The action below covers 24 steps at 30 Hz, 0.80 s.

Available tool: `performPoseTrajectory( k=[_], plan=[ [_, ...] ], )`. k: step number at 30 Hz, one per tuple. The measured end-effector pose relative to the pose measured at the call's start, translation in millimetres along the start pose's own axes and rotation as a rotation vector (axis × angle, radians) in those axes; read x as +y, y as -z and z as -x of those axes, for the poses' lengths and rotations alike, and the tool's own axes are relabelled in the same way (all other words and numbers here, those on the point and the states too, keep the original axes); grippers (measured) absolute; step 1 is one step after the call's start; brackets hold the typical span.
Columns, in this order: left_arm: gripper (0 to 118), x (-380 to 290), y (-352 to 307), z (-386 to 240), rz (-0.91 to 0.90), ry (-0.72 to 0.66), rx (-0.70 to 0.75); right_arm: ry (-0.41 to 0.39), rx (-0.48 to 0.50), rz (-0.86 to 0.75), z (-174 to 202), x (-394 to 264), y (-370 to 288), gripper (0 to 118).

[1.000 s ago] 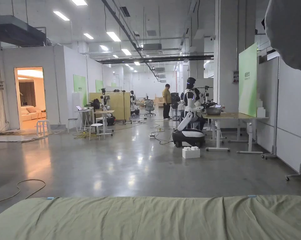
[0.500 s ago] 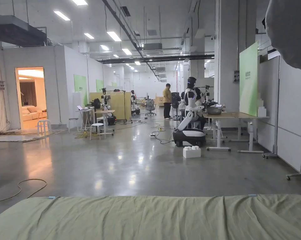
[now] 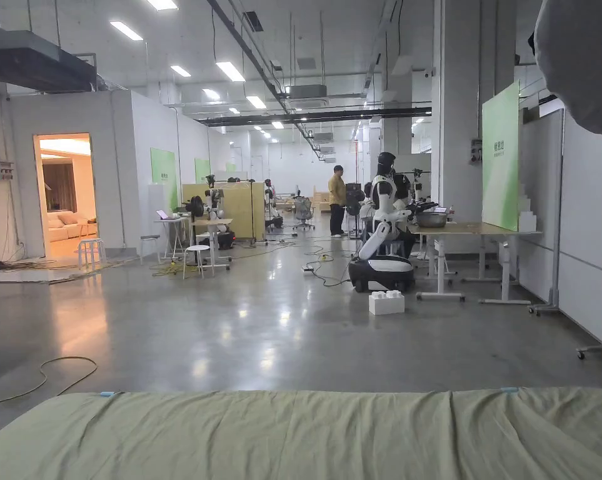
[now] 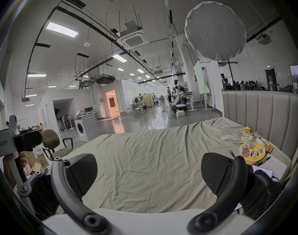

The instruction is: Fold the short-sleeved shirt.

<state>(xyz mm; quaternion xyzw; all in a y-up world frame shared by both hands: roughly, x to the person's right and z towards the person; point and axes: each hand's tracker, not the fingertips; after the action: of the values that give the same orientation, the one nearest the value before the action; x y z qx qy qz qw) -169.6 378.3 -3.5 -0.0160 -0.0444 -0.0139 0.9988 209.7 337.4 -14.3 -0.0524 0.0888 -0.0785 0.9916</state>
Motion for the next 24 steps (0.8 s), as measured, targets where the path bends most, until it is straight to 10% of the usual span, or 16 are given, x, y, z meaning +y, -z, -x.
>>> performPoseTrajectory(
  k=[17,24],
  plan=[
    [118,-2,4,-6,0.025,0.014,0.005,0.227,-0.140,0.072,-3,24,1,118],
    [118,-3,6,-7,0.034,0.001,0.001,0.156,-0.224,0.157,8,20,4,118]
  ],
)
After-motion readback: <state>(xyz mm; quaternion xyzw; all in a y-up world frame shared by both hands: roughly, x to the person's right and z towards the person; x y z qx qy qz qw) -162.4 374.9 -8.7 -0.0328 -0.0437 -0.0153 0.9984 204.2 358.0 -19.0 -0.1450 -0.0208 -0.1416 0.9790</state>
